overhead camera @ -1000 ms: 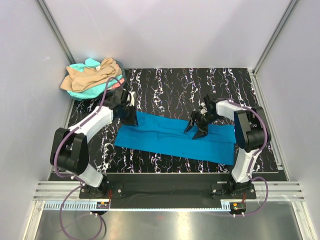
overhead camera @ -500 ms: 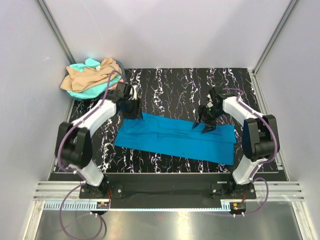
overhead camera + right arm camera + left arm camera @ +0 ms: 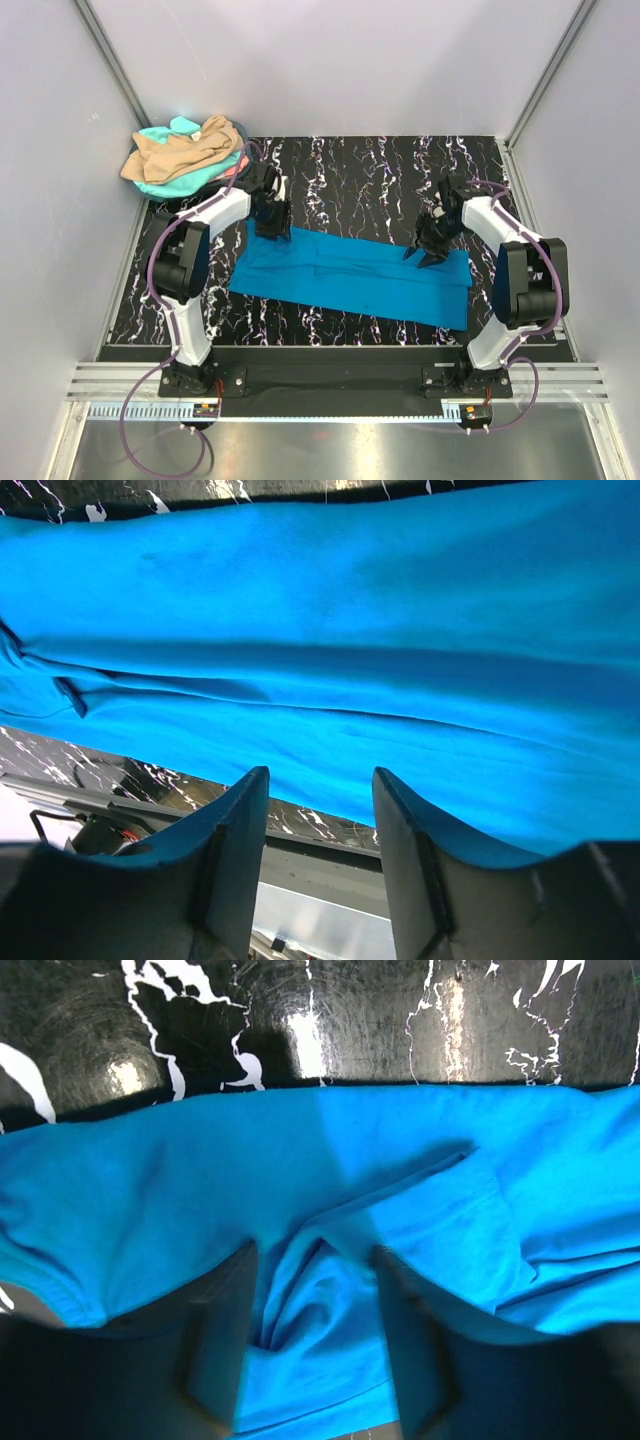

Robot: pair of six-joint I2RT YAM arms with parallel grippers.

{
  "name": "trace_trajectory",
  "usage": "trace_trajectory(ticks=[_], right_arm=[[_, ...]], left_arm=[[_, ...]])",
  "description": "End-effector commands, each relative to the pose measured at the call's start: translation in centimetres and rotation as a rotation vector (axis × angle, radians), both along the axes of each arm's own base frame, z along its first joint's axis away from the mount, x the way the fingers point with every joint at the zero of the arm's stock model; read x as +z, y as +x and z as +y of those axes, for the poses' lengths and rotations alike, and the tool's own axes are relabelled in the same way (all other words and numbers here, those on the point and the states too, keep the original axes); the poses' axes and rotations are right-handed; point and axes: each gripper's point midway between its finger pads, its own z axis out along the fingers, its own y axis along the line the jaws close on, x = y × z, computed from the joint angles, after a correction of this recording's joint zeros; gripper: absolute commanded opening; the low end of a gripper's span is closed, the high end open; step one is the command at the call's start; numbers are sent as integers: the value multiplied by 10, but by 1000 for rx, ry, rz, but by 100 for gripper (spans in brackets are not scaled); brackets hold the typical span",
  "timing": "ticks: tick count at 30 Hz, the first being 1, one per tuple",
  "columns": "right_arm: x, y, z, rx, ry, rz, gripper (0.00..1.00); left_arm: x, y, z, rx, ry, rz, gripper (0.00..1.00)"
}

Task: Fold and stack the t-shirts
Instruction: Fold the tshirt

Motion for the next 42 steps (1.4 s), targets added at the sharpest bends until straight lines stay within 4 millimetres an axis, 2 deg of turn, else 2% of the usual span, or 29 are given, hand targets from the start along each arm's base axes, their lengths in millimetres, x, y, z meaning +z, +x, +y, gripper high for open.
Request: trace_trajectory(ticks=[1, 2, 3, 7, 9, 10, 12, 13, 15, 16, 18, 19, 20, 21, 22, 23, 26, 29, 31, 32, 33, 34, 36, 39, 40, 42], right_arm=[[6, 0, 2, 19, 12, -21, 52], [5, -1, 2, 17, 14, -18, 52], [4, 0, 3, 18, 17, -16, 51], [2, -1, 5, 21, 32, -5, 48], [3, -1, 6, 21, 40, -7, 46], [1, -2, 7, 21, 41, -1, 46], [0, -3, 8, 24, 50, 3, 45], [-2, -5, 8, 23, 52, 9, 45], [-4, -7, 9, 24, 58, 13, 45], [-6, -9, 9, 27, 60, 17, 45], [-8, -12, 10, 28, 63, 23, 45], [-10, -13, 9, 30, 59, 23, 45], [-10, -14, 9, 30, 61, 24, 45], [-10, -14, 9, 30, 61, 20, 45], [-12, -16, 9, 33, 63, 25, 45], [-13, -17, 8, 32, 64, 30, 45], [-13, -17, 8, 40, 63, 26, 45], [-14, -17, 9, 48, 68, 29, 45], [-13, -16, 9, 50, 69, 27, 45], [-13, -16, 9, 49, 74, 25, 44], [-12, -17, 10, 52, 75, 26, 44], [-11, -16, 10, 54, 74, 20, 44], [-10, -17, 9, 55, 72, 15, 44], [-9, -19, 8, 57, 68, 8, 44], [-9, -19, 7, 57, 66, 5, 44], [-10, -21, 8, 56, 71, 11, 43]], left_arm=[[13, 18, -12, -28, -46, -72, 46], [11, 16, -13, -27, -49, -70, 42], [12, 18, -13, -25, -50, -76, 30], [18, 16, -20, -40, -58, -92, 0], [28, 10, -21, -46, -51, -109, 0], [42, 5, -25, -56, -42, -144, 0], [48, -11, -27, -77, -21, -151, 0], [59, -25, -33, -101, -5, -166, 0], [58, -49, -36, -117, 9, -140, 0], [64, -67, -42, -142, 13, -138, 0], [53, -103, -43, -159, 30, -77, 0], [61, -114, -44, -149, 9, -89, 6], [50, -131, -37, -148, 24, -59, 37], [50, -141, -36, -149, 23, -63, 40], [59, -147, -33, -134, -2, -89, 41], [52, -157, -25, -127, 9, -70, 43], [66, -159, -14, -104, 18, -131, 46], [83, -136, -8, -50, 38, -216, 55], [71, -123, -8, -27, 63, -148, 61], [82, -109, -14, -18, 55, -158, 63], [66, -107, -15, -17, 96, -91, 64], [74, -97, -22, 3, 84, -92, 64], [59, -96, -22, 28, 128, -11, 63], [58, -86, -27, 84, 115, -18, 53], [57, -84, -29, 79, 101, -22, 45], [56, -74, -24, 91, 106, -46, 37]])
